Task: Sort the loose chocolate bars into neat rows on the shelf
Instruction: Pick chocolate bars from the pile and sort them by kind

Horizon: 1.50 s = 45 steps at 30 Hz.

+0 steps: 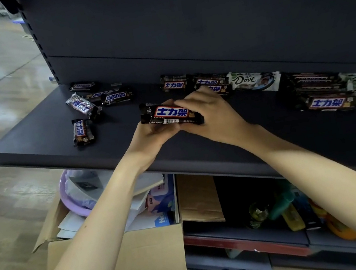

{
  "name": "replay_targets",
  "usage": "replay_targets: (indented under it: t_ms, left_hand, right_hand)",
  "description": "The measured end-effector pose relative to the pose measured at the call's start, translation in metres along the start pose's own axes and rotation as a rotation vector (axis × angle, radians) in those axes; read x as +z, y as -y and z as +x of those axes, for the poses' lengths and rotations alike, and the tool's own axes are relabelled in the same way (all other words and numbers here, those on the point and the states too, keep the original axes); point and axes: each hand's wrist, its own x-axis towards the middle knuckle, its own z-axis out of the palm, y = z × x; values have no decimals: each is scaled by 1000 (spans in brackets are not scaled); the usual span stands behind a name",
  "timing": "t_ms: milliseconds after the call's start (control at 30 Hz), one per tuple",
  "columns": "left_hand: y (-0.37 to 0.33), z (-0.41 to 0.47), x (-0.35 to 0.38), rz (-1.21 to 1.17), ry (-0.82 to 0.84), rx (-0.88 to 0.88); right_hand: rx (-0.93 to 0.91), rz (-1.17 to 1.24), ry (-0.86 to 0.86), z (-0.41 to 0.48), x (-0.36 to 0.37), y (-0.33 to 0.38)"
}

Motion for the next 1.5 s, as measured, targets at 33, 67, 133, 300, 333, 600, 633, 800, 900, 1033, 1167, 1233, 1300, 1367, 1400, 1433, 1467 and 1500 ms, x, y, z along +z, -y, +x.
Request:
replay_targets:
  t_ms: [33, 67, 133, 300, 333, 600, 633, 800, 900, 1033, 1167, 1233, 1300, 1367, 1400, 1433, 1467, 1500]
  left_hand:
    - [0, 0, 0, -3, 5, -9]
    - [0, 0, 0, -1, 5, -19]
    - [0, 0, 0, 8, 8, -35]
    - [-1, 4, -1, 270, 66, -53]
    - [2, 5, -2, 328, 57, -71]
    - [18, 6, -15, 1010, -49, 180]
    - [19, 7, -17, 1098, -84, 212]
    - [25, 8, -20, 1206, -198, 153]
    - [26, 8, -20, 1226, -219, 85]
    - [26, 6, -19, 1236, -269, 82]
    - [26, 7, -19, 1218, -269, 74]
    - [26, 7, -19, 1211, -267, 70]
    - [26, 7, -20, 1211, -266, 76]
    - [26, 7, -20, 1210, -267, 80]
    - [26, 7, -20, 1207, -269, 82]
    - [26, 7, -20, 1202, -271, 84]
    - [27, 7, -21, 1199, -274, 88]
    - [28, 7, -21, 1200, -277, 95]
  right_hand:
    - [26, 9, 51, 1, -1, 2]
    - [41, 21, 93, 2, -3, 3]
    - [67, 55, 133, 4, -6, 3]
    - [239, 120, 99, 1, -8, -3]
    - [269, 106, 83, 0, -7, -7]
    - [496, -83, 137, -7, 7, -64]
    - [515, -103, 147, -6, 8, -72]
    - [577, -175, 222, -2, 14, -102]
    - [620, -186, 249, 1, 19, -115]
    - [640, -204, 252, 5, 24, -125]
    - [587, -208, 279, 7, 27, -126]
    - [579, -234, 306, 7, 26, -125]
    - [584, -236, 325, 8, 25, -125]
    - [593, -223, 347, 9, 25, -125]
    - [602, -213, 359, 10, 24, -125]
    - [614, -200, 370, 12, 24, -125]
    - [624, -185, 377, 14, 23, -126]
    - [631, -172, 384, 15, 22, -126]
